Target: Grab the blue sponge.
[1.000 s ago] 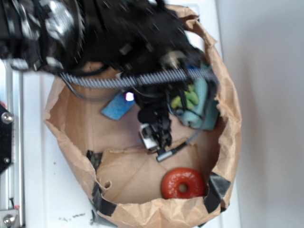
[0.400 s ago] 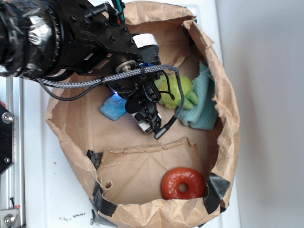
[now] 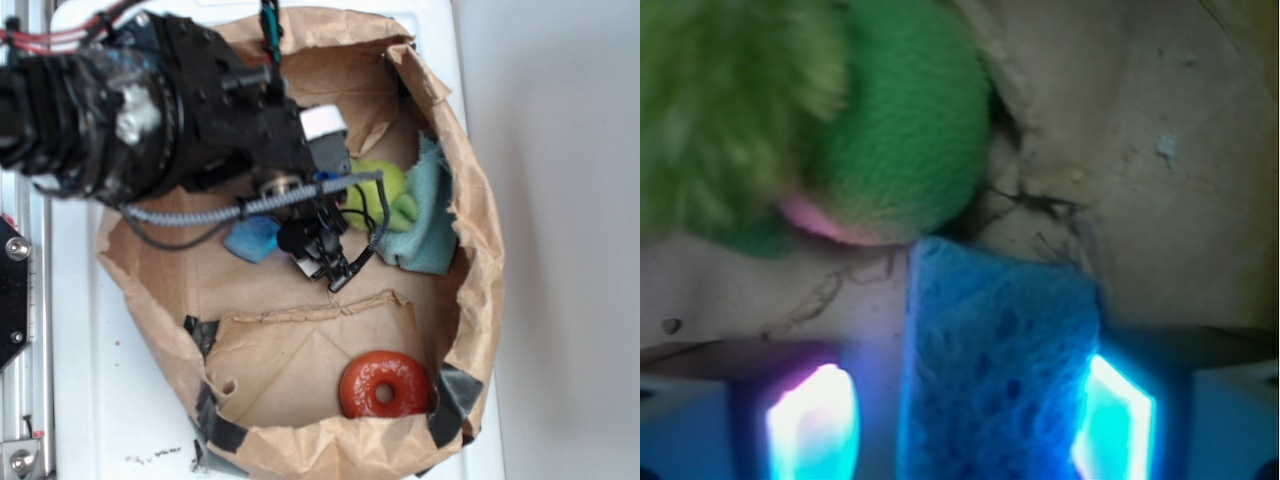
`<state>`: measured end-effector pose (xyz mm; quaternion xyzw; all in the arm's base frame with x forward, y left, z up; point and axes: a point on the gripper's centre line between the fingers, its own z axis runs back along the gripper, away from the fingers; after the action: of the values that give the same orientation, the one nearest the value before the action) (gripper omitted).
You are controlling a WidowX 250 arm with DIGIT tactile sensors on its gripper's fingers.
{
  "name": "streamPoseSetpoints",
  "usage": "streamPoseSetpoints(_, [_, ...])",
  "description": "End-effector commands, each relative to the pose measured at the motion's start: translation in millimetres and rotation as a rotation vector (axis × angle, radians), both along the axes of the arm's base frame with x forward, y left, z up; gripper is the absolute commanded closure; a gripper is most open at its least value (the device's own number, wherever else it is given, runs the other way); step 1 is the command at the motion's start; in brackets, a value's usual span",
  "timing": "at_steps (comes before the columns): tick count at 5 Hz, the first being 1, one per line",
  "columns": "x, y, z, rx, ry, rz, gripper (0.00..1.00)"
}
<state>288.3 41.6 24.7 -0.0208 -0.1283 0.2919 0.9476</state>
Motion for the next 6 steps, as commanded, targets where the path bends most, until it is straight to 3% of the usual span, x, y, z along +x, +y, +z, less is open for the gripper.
streamPoseSetpoints(1, [-1.5, 2.1, 18.7, 0.035, -0.097, -0.058, 1.00])
streamPoseSetpoints(2, [-0.6, -7.1, 43.3, 0.021, -0.090, -0.105, 1.00])
streamPoseSetpoints(3, [-1.3, -33.0, 74.3, 0.095, -0.116, -0.149, 1.00])
streamPoseSetpoints(4, [4.6, -52.4, 97.3, 0.171, -0.101, -0.271, 1.00])
streamPoseSetpoints(5, [-0.3, -56.1, 116.9, 0.193, -0.021, -0.383, 1.00])
streamPoseSetpoints(6, [-6.0, -43.1, 139.2, 0.162, 0.022, -0.415, 1.00])
